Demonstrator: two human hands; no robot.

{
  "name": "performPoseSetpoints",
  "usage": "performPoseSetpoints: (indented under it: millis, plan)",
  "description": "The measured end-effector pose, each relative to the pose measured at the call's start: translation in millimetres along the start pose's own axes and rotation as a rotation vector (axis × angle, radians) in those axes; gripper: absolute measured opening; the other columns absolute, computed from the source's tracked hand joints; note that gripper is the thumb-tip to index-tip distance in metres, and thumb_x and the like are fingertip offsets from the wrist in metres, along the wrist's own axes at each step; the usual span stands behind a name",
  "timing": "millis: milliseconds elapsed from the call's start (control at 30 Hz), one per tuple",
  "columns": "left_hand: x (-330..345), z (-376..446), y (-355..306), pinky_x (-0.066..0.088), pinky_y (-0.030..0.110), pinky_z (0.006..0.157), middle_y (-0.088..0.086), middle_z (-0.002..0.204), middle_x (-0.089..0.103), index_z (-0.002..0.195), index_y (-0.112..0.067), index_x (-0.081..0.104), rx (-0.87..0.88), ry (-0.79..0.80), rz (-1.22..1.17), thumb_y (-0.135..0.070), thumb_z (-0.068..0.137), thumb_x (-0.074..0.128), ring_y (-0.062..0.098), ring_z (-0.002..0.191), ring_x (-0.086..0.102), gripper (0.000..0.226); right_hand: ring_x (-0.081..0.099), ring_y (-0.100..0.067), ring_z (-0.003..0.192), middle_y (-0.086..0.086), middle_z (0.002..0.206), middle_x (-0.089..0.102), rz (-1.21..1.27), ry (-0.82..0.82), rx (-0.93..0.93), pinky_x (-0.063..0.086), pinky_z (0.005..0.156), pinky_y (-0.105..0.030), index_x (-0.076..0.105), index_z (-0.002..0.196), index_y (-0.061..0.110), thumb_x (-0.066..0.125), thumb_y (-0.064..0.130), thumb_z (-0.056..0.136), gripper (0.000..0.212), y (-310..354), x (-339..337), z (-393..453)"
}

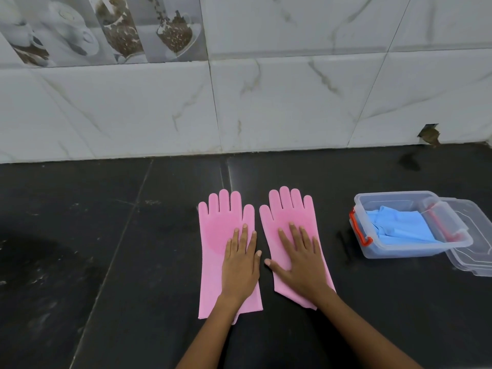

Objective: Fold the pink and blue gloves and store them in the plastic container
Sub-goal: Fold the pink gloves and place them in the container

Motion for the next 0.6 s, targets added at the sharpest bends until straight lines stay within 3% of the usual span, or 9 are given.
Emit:
performPoseSetpoints:
  millis: [100,200,300,400,500,600]
  plan:
    - [3,0,1,-0.006,0.033,0.118,-0.002,0.159,-0.01,0.151,-0.025,0.005,0.003,0.019,-0.004,-0.039,0.101,0.021,0.02,0.147,-0.01,0.055,-0.009,-0.018,0.147,0.008,0.158,-0.01,0.006,0.008,-0.018,-0.001,0.118,-0.044,-0.005,0.146,0.042,0.015,0.066,0.089,0.065,-2,-2,3]
    - [4,-1,4,-0.007,0.034,0.118,-0.002,0.157,-0.015,0.15,-0.027,0.003,0.008,0.047,-0.029,-0.053,0.096,0.027,0.02,0.147,-0.013,0.064,0.002,-0.019,0.147,0.006,0.16,0.002,0.031,0.0,-0.013,0.004,0.118,-0.042,0.006,0.147,0.041,0.024,0.042,0.099,0.051,-6,-10,13]
    - [4,-3,1,-0.009,0.036,0.118,-0.001,0.156,-0.022,0.15,-0.027,-0.005,0.034,0.092,-0.116,-0.073,0.082,0.037,0.018,0.144,-0.022,0.092,0.003,-0.018,0.147,0.006,0.16,0.005,0.028,0.002,-0.02,0.005,0.119,-0.042,0.01,0.147,0.041,0.025,0.038,0.1,0.049,-8,-12,18]
    - [-2,-8,-5,-0.011,0.036,0.118,-0.001,0.155,-0.026,0.146,-0.027,-0.017,0.04,0.098,-0.181,-0.08,0.066,0.049,0.016,0.143,-0.027,0.116,0.006,-0.019,0.147,0.004,0.16,0.009,0.037,-0.006,-0.024,0.006,0.118,-0.043,0.013,0.147,0.039,0.027,0.037,0.1,0.049,-6,-12,17]
    - [-7,-13,-15,-0.013,0.037,0.118,-0.001,0.155,-0.028,0.146,-0.027,-0.018,0.03,0.077,-0.237,-0.081,0.066,0.049,0.014,0.141,-0.03,0.117,0.007,-0.021,0.147,0.003,0.16,0.009,0.032,0.002,-0.018,0.007,0.118,-0.044,0.013,0.147,0.038,0.028,0.036,0.1,0.05,-7,-12,18]
    - [-14,-16,-22,-0.015,0.034,0.117,-0.008,0.155,-0.026,0.147,-0.032,-0.012,0.011,0.039,-0.397,-0.086,0.072,0.028,0.004,0.14,-0.029,0.101,0.002,-0.021,0.147,0.002,0.16,0.004,0.024,0.05,-0.023,0.005,0.118,-0.044,0.009,0.147,0.037,0.027,0.037,0.1,0.051,-7,-7,21]
Point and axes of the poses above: each hand's wrist, its own z-axis towards the middle knuckle, its own x-axis out of the palm, y = z × x, the point moved 10 cm from there along z, towards the middle knuckle
